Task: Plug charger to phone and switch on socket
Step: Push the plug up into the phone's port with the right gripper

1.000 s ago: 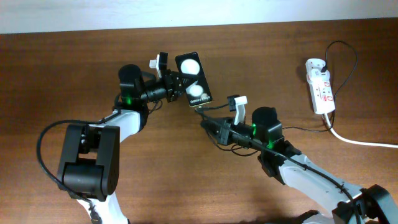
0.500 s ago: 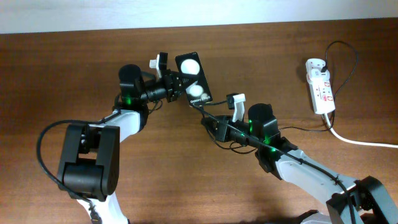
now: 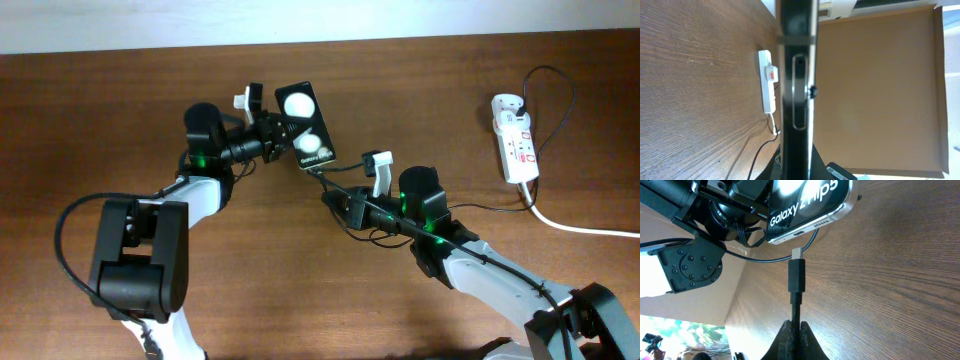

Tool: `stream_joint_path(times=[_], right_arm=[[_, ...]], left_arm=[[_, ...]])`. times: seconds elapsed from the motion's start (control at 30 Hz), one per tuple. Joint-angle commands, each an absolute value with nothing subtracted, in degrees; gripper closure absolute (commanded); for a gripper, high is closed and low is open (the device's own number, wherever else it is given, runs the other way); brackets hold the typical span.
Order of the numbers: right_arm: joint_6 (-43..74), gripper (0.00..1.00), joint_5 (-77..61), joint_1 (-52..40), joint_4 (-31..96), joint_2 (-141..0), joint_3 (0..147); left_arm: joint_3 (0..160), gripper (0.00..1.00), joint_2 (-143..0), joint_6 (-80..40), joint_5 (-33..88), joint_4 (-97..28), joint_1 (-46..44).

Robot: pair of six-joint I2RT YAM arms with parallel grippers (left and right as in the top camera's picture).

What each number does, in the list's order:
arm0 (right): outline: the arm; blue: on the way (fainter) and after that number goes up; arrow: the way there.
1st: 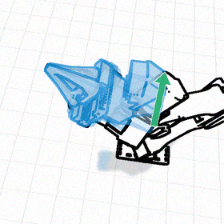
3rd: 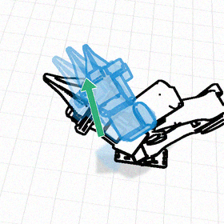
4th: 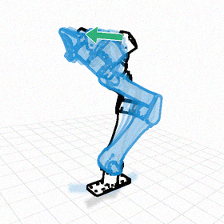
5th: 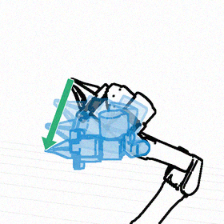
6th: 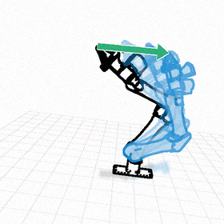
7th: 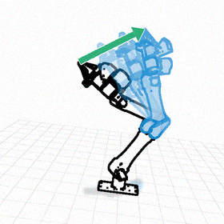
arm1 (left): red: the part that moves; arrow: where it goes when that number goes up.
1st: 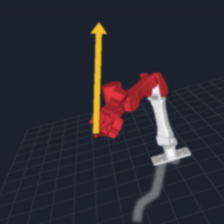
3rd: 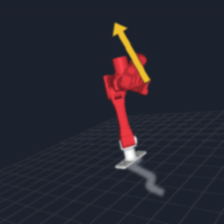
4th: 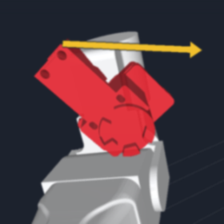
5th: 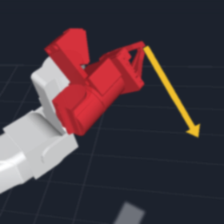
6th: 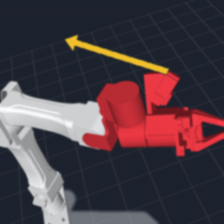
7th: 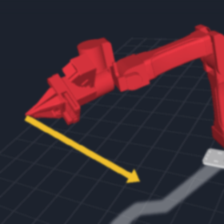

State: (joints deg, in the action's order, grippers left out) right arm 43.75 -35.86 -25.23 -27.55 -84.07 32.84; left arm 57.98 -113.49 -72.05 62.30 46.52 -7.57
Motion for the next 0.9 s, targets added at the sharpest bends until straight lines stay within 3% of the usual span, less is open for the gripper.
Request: stream_joint_path(times=[0.0,0.87], right_arm=[[43.35,0.96,-36.32,-25.36,-28.12,-84.36,34.20],[43.42,0.96,-34.00,-25.39,-28.67,-84.38,34.20]], left_arm=[[58.76,1.00,-113.47,-71.11,62.89,47.09,-7.33],[58.76,1.00,-113.47,-71.13,63.83,47.09,-7.88]])
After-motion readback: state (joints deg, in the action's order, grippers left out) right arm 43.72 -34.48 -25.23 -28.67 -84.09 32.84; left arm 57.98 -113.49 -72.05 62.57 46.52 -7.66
